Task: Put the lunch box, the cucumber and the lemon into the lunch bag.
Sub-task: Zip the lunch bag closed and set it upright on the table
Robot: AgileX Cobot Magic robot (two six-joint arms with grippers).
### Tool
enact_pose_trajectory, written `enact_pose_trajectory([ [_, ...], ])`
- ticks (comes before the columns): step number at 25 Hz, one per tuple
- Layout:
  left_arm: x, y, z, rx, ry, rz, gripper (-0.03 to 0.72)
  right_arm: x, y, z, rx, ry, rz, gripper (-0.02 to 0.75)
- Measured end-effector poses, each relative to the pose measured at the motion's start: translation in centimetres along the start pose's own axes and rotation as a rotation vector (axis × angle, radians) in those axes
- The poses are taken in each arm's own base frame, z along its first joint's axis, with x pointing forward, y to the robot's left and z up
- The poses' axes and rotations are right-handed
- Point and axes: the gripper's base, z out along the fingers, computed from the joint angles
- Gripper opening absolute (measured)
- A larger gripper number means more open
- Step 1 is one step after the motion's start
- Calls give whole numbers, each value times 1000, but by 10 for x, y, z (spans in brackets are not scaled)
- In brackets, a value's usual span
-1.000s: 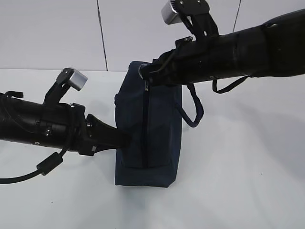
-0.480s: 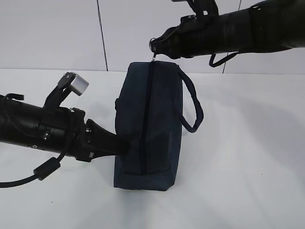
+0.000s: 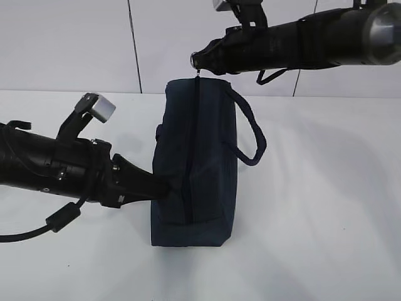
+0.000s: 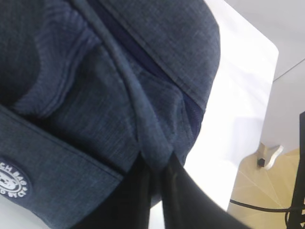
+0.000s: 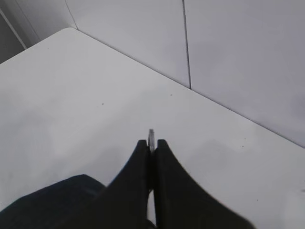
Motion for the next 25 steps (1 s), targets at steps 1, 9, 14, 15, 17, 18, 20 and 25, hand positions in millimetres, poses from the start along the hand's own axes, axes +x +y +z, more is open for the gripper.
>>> enact_pose_trajectory([
  [1,0,0,0,-2,0,0,11,2,-5,5,0,0,12,20],
  [9,0,7,-2,-54,6,-11,11,20,-45,6,-38,36,134,20],
  [14,-1,28,-17,-159,-46,-83,10,31,-76,-20,-99,131,194,20],
  [15,-2,35,-22,-190,-68,-110,10,33,-79,-24,-116,156,195,20],
  [17,-3,46,-31,-250,-112,-165,10,38,-80,-31,-173,207,185,20],
  [18,-3,52,-36,-282,-131,-194,10,41,-79,-33,-205,236,176,20],
  [20,-3,60,-42,-332,-159,-223,10,45,-74,-36,-263,289,151,20],
  [25,-3,67,-45,-408,-171,-257,10,58,-73,-43,-304,446,57,20],
])
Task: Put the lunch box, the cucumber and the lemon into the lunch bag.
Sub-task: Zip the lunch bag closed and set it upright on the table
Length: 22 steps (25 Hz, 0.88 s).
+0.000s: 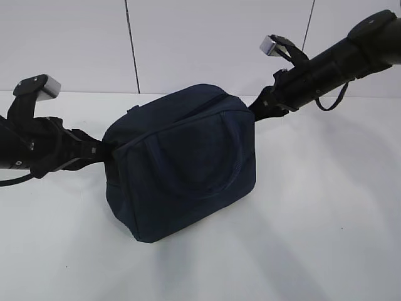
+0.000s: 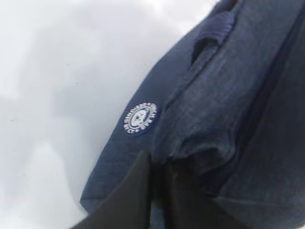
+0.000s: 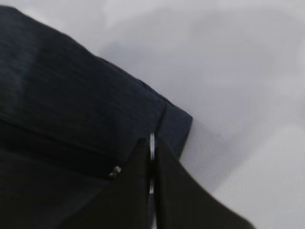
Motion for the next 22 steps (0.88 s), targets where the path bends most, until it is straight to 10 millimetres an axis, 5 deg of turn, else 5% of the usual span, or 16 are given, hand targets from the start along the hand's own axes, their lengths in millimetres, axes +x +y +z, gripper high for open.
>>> enact_pose_trajectory([
  [10,0,1,0,-16,-2,-4,10,22,-7,9,-3,161,-2,20],
  [19,-4,1,0,-11,-10,3,10,16,-3,0,-7,189,-16,22],
  [22,-9,0,0,-6,-23,15,10,6,3,-10,-18,203,-21,90],
])
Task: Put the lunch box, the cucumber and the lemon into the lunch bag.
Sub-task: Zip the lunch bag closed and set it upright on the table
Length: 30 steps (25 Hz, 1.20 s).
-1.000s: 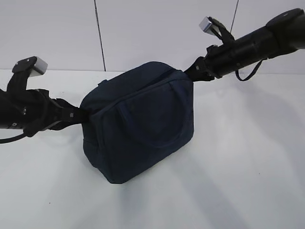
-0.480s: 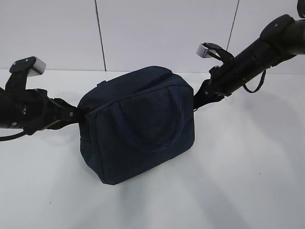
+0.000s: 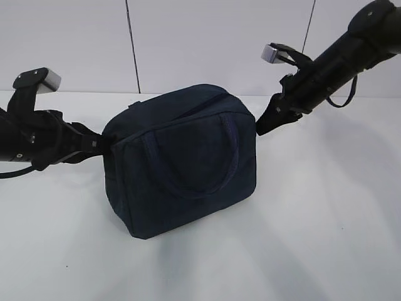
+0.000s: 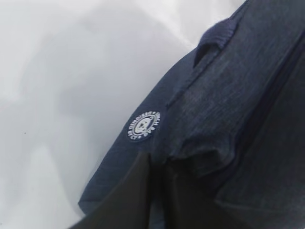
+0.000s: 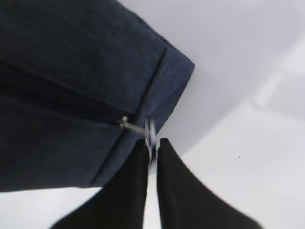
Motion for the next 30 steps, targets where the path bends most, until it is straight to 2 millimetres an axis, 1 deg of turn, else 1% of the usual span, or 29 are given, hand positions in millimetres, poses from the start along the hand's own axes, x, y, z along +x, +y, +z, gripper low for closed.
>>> enact_pose_trajectory([
  [1,-1,0,0,6,-3,3,12,-4,2,-5,6,-4,2,128],
  [3,-1,-2,0,33,-8,3,32,-13,6,-17,24,-22,12,232],
  [5,-2,-5,-1,65,-14,-6,97,-22,11,-29,44,-46,15,307],
  [6,-2,-6,-1,80,-16,-15,148,-25,12,-33,52,-54,19,333],
  [7,-2,-7,-1,91,-14,-24,197,-28,15,-38,59,-63,21,348],
  [9,-3,-9,-4,105,-7,-29,326,-33,21,-48,72,-82,33,361],
  [10,-4,-11,-6,107,-6,-22,374,-35,23,-51,75,-86,35,363],
  [11,-6,-14,-10,111,-9,-9,417,-36,26,-56,81,-91,29,365],
  [13,-12,-22,-21,124,-22,20,459,-40,33,-66,94,-105,18,366],
  [15,-18,-32,-33,143,-31,25,474,-45,43,-80,117,-120,5,366],
  [18,-20,-44,-51,153,-2,54,482,-48,55,-97,156,-123,42,367],
  [21,-20,-54,-69,139,35,134,482,-50,63,-108,179,-130,74,367],
  [24,-21,-64,-89,113,40,254,482,-53,75,-121,199,-150,97,368],
  [27,-21,-71,-107,72,49,378,482,-55,90,-137,256,-141,88,368],
  [30,-19,-76,-123,24,61,443,481,-59,112,-150,311,-126,70,368],
])
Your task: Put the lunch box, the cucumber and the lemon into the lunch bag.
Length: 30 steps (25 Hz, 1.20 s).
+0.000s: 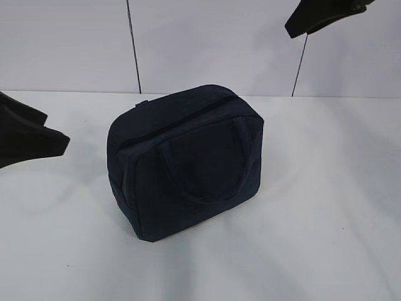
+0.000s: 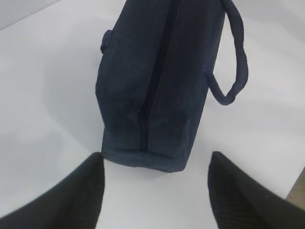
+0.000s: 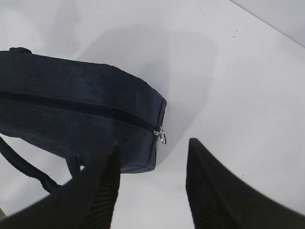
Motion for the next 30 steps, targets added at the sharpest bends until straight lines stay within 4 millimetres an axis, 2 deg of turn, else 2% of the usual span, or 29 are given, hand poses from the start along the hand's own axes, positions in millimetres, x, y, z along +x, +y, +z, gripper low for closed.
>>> enact_pose_trajectory([
  [6,1,-12,-26,-51,27,6,481,-11,46,-34,49,-33,-65,368],
  [11,1,-29,-51,-63,-6,20,481,-2,69,-68,103,-57,-71,347],
  [15,3,-40,-68,-85,-20,-15,480,25,84,-81,122,-73,-60,335],
  [19,4,-48,-79,-98,-55,-69,480,61,95,-76,123,-87,-28,330],
  [23,15,-59,-83,-73,-89,-129,480,93,110,-71,77,-110,-20,329],
  [26,22,-69,-91,-66,-135,-144,480,113,123,-78,71,-178,-38,329],
  [30,41,-82,-104,-105,-141,-151,480,140,137,-88,106,-259,-48,329],
])
